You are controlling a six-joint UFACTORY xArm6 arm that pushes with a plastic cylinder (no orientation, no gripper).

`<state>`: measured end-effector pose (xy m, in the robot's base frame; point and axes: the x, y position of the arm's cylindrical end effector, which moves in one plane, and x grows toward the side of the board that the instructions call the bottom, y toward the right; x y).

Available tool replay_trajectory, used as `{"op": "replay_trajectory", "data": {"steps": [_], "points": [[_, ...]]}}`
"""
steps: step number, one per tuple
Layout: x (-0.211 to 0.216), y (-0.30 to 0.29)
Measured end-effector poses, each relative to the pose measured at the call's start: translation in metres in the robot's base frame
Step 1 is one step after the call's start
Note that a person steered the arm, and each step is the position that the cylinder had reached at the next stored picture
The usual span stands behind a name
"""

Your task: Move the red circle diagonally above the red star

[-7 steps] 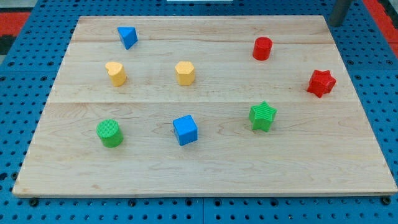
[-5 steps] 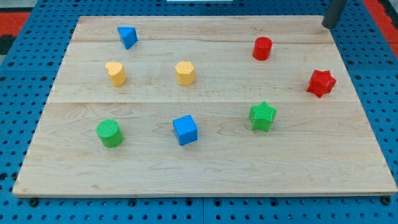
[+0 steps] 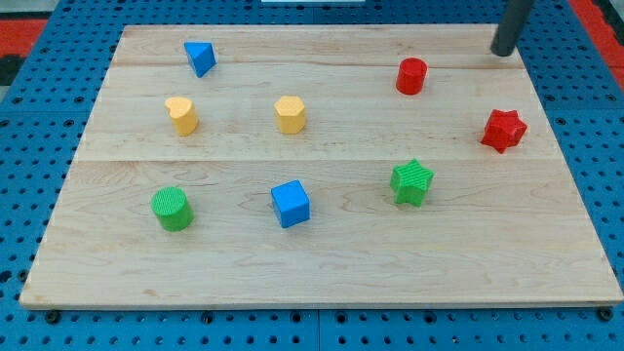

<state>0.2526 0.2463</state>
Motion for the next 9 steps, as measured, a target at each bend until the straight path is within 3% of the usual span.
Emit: {"op": "replay_trajectory", "data": {"steps": [2,5,7,8,9], "points": [[0.01,-0.092],[0.035,-0.097],[0.025,-0.15],[0.047,-0.168],[0.058,-0.147]]}}
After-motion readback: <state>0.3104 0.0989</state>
